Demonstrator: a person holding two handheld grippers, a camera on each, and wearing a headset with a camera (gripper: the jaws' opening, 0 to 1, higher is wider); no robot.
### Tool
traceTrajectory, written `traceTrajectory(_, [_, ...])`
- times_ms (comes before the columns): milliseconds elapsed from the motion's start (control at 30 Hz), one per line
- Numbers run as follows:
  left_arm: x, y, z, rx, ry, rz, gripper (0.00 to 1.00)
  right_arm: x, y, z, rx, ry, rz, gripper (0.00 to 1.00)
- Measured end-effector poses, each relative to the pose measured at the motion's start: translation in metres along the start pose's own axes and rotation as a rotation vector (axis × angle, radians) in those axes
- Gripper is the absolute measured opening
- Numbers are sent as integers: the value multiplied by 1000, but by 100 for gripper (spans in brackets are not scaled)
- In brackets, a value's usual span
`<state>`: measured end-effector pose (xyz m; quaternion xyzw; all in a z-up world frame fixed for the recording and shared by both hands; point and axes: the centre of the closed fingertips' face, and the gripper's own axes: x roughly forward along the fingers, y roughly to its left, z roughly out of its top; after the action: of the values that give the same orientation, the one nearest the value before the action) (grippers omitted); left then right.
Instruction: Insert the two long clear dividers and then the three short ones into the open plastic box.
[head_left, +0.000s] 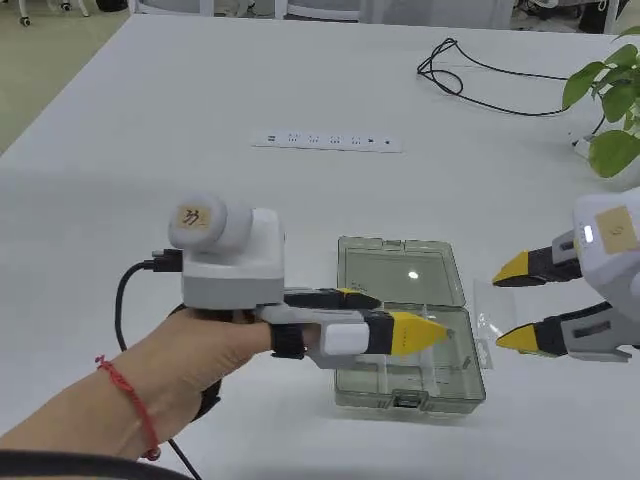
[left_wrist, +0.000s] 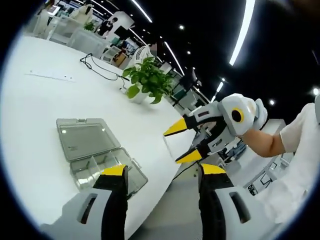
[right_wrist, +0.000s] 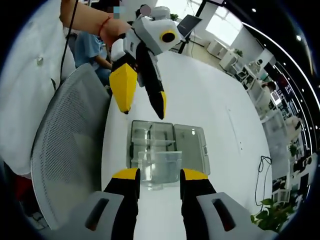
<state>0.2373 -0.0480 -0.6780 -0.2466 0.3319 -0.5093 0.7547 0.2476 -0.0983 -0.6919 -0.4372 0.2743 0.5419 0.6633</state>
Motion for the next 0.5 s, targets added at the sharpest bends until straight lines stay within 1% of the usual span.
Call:
traceTrajectory(100, [4,-4,0,-51,0,-23,45,-1,4,11,-5,-7,0,33])
traceTrajectory(233, [9,-8,-3,-105,0,-38,35,-2,9,21,-15,-11,2,33])
traceTrajectory(300, [12,-8,-4,-131,3,-45,31,-3,12,26,-16,-16,4,33])
traceTrajectory(333, [14,-9,-4,-152,1,-53,28,-3,13,29,-16,-17,4,33])
traceTrajectory(400, [16,-11,-6,-173,9,-63,24,-4,14,32,-20,-18,3,33])
traceTrajectory(467, [17,-13,-7,-175,9,-65,21,-4,14,35,-18,-19,3,33])
traceTrajectory(500, [19,-14,-8,-185,16,-70,19,-5,15,36,-16,-22,3,33])
